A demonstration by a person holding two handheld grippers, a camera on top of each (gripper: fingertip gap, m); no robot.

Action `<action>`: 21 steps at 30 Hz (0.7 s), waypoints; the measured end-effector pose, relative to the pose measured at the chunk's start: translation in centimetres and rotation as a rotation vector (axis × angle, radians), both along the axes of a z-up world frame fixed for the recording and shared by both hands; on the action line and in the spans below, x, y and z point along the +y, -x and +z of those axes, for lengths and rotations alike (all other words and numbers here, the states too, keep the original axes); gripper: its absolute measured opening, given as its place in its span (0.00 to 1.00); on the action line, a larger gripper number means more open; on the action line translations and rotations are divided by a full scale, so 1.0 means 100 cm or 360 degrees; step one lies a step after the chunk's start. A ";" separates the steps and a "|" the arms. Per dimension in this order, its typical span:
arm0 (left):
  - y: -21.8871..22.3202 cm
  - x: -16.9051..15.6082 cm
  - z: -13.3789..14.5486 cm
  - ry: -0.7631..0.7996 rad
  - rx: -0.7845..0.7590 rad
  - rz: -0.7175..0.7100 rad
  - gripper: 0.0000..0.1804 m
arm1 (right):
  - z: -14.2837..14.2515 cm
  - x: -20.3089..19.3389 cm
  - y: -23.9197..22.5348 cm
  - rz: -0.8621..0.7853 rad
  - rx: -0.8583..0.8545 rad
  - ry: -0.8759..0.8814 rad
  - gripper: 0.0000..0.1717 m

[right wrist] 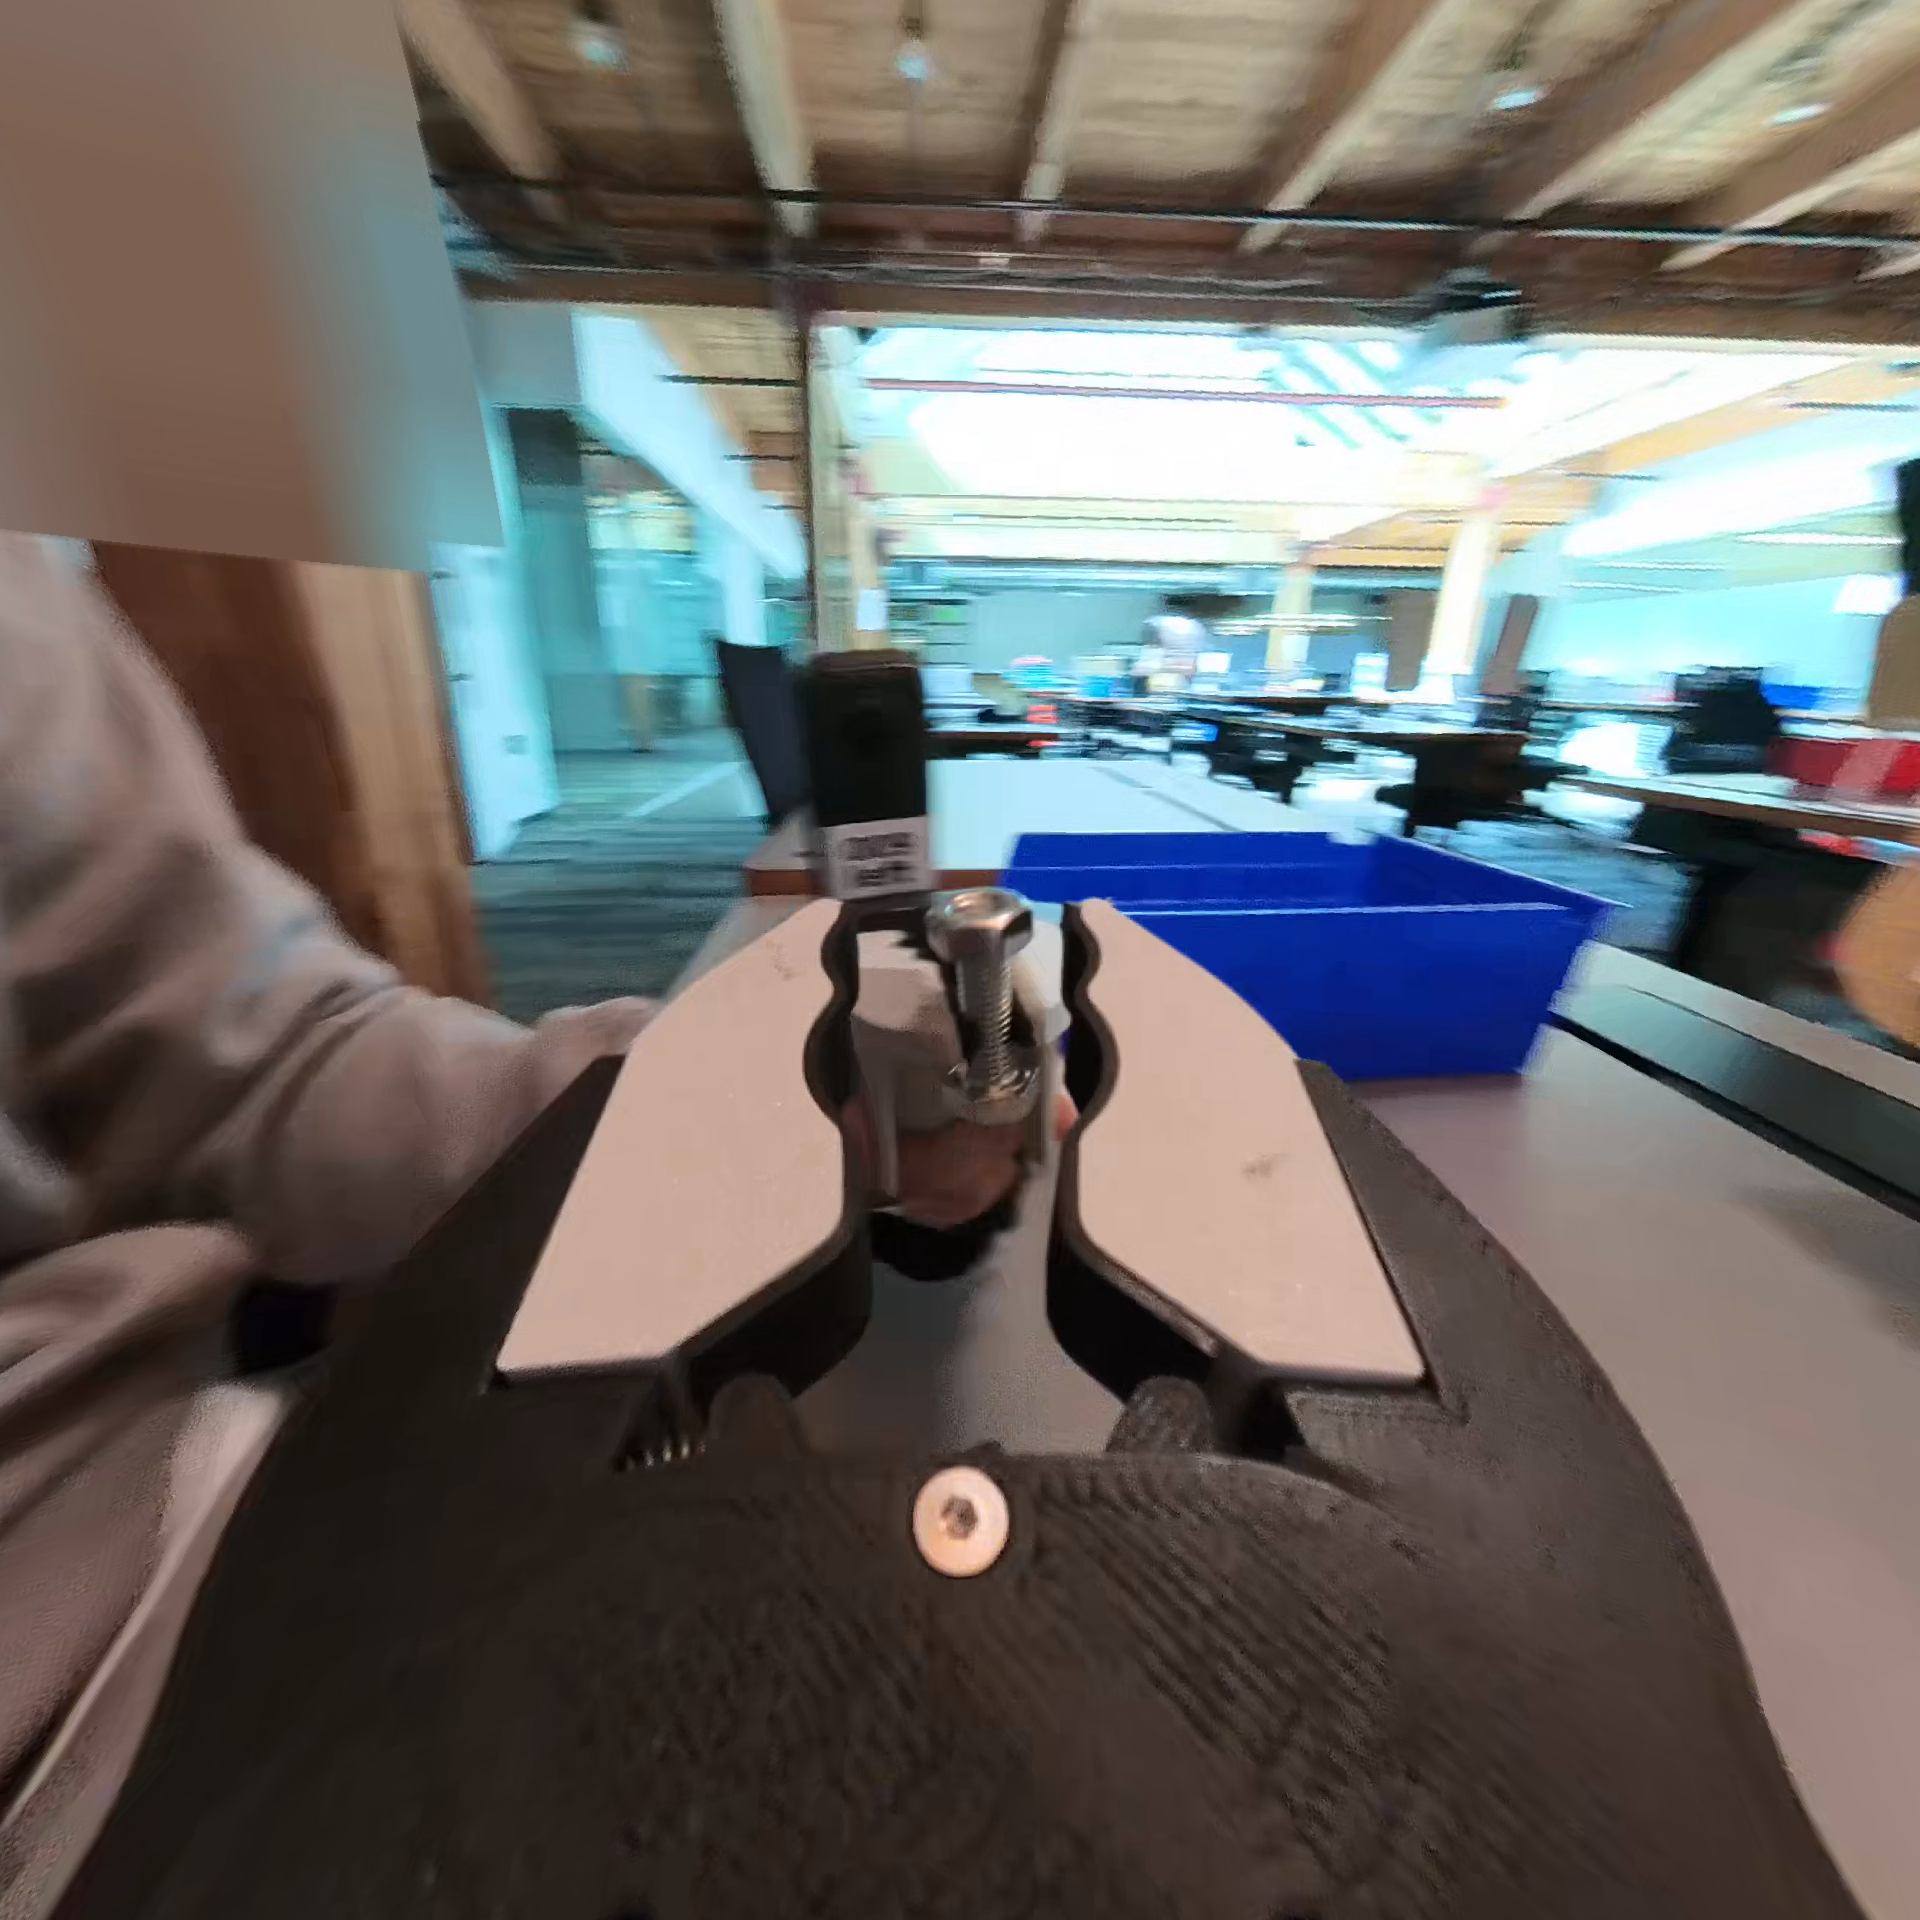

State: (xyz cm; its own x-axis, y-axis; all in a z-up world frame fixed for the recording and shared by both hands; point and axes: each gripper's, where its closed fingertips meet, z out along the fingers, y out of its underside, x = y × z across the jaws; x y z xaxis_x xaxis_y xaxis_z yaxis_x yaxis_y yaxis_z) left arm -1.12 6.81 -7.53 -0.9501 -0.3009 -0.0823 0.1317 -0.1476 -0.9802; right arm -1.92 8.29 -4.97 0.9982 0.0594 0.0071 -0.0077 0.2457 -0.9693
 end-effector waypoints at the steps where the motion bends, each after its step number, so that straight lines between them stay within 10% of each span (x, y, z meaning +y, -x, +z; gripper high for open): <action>1: -0.008 0.002 -0.002 -0.0040 -0.0012 0.0128 0.05 | 0.001 0.001 -0.010 -0.0122 0.0028 -0.0015 0.24; 7: -0.028 0.007 -0.010 -0.0170 -0.0047 0.0478 0.05 | -0.003 0.005 -0.035 -0.0540 -0.0031 0.0021 0.21; 21: -0.031 0.008 -0.014 -0.0184 -0.0002 0.0476 0.05 | -0.013 0.012 -0.035 -0.0533 -0.0079 0.0166 0.10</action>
